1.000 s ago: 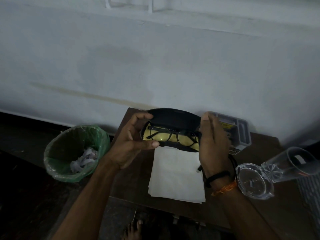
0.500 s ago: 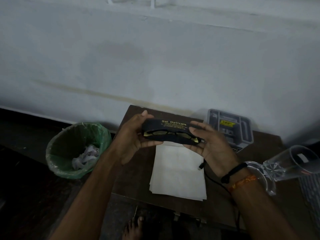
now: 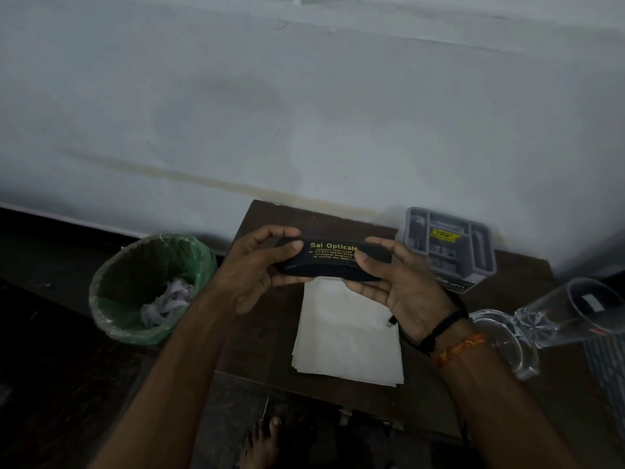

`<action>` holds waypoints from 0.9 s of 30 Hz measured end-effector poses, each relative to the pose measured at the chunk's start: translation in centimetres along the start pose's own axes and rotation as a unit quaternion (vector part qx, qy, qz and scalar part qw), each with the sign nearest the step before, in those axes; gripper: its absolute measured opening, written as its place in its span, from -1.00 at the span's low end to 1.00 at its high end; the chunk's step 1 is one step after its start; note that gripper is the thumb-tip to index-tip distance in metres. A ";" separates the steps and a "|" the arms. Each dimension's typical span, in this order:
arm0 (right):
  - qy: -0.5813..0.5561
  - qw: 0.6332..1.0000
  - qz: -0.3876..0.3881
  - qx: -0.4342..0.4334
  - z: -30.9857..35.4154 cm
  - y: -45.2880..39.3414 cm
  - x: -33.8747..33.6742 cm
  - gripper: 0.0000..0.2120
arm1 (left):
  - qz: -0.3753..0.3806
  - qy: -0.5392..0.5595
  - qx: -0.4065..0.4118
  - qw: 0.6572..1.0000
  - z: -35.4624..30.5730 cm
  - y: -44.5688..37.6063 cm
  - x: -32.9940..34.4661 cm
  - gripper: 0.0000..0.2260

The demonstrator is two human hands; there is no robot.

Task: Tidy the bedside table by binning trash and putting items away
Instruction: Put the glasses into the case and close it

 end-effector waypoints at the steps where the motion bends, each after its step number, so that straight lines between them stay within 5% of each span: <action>1: 0.002 1.000 -0.003 -0.007 -0.1 -0.1 0.1 -0.57 | -0.001 -0.003 -0.001 1.000 0.0 0.0 -0.2 -0.71; 12: 0.146 0.987 -0.034 -0.062 -2.9 -3.0 1.3 -0.56 | -0.141 -0.086 0.056 0.985 1.8 -1.5 -2.9 -0.60; 19: 0.332 0.916 -0.150 -0.170 -3.9 -5.4 2.4 -0.53 | -0.253 -0.244 0.122 0.928 1.9 -2.2 -4.0 -0.59; 27: 0.402 0.875 -0.198 -0.182 -3.4 -6.7 2.2 -0.55 | -0.214 -0.302 0.093 0.924 2.4 -3.5 -3.7 -0.49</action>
Point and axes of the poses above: each hand's wrist, its own y-axis away from the middle knuckle, its own x-axis out of the palm, z = x × y, the point moved 3 cm from there along -y, towards the middle knuckle, and after that the axes turned 2 degrees about y, right-handed, at the moved point
